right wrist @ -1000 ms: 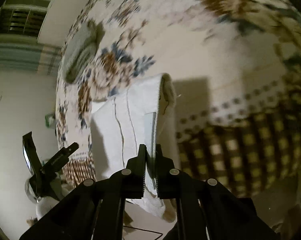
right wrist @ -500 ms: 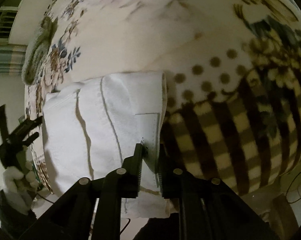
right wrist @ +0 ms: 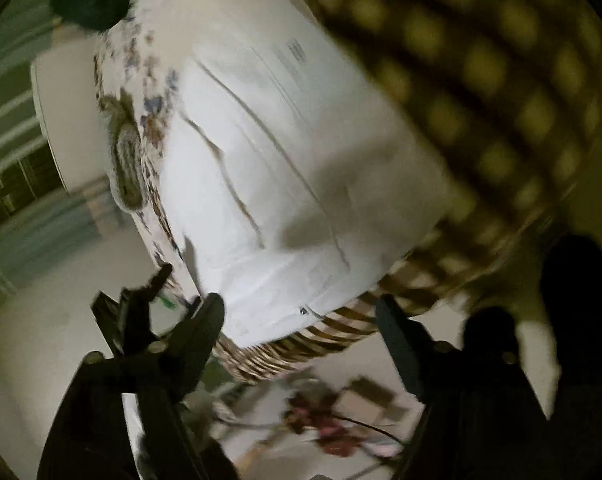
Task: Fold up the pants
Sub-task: 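Grasp the pants fabric with the left gripper while the right gripper holds the waistband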
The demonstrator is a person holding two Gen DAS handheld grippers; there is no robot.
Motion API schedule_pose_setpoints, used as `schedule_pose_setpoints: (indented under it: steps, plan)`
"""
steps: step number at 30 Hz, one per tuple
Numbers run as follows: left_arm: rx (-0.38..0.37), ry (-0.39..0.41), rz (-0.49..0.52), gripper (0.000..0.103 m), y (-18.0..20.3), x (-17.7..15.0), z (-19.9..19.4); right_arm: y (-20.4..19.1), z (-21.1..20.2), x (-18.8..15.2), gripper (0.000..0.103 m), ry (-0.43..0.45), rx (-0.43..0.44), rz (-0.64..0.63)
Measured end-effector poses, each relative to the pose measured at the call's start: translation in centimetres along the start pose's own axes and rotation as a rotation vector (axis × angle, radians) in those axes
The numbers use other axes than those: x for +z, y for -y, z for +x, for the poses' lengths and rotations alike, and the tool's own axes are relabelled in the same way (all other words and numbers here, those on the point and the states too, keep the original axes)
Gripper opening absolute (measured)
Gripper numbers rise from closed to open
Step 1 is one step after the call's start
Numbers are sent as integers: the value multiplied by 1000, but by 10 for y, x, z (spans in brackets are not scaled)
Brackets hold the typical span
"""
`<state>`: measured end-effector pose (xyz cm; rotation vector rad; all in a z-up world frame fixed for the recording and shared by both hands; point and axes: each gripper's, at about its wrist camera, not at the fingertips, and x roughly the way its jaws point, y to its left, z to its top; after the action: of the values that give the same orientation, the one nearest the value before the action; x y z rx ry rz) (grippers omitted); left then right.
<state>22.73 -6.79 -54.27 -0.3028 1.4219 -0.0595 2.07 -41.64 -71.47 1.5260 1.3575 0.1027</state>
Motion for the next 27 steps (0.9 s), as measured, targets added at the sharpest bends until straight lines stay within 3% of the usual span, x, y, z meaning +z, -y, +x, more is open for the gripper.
schedule_pose_setpoints:
  steps: [5,7,13,16,20,21,22,23,25,27]
  plan:
    - [-74,-77,24,98,2,-13,31,19,51,-5,81,75,65,68]
    - [-95,-85,38,98,4,-14,37,16,51,-12,81,155,113,82]
    - [-172,-101,75,98,8,-9,44,1,38,-35,77,279,248,46]
    - [-194,-108,96,98,8,-7,48,-5,46,-33,79,308,163,4]
    - [-221,-103,106,97,10,-6,53,1,60,-23,76,287,163,7]
    - [-238,-92,108,89,8,-7,49,-4,63,-26,64,295,148,-6]
    - [-271,-67,113,53,7,-8,45,-10,61,-31,57,309,135,-29]
    - [-283,-60,121,49,10,-8,42,-12,55,-33,51,313,136,-41]
    - [-292,-45,137,29,14,-11,33,-21,45,-40,47,324,113,-68]
    - [-309,-26,126,25,16,-12,18,-32,31,-42,45,328,93,-87]
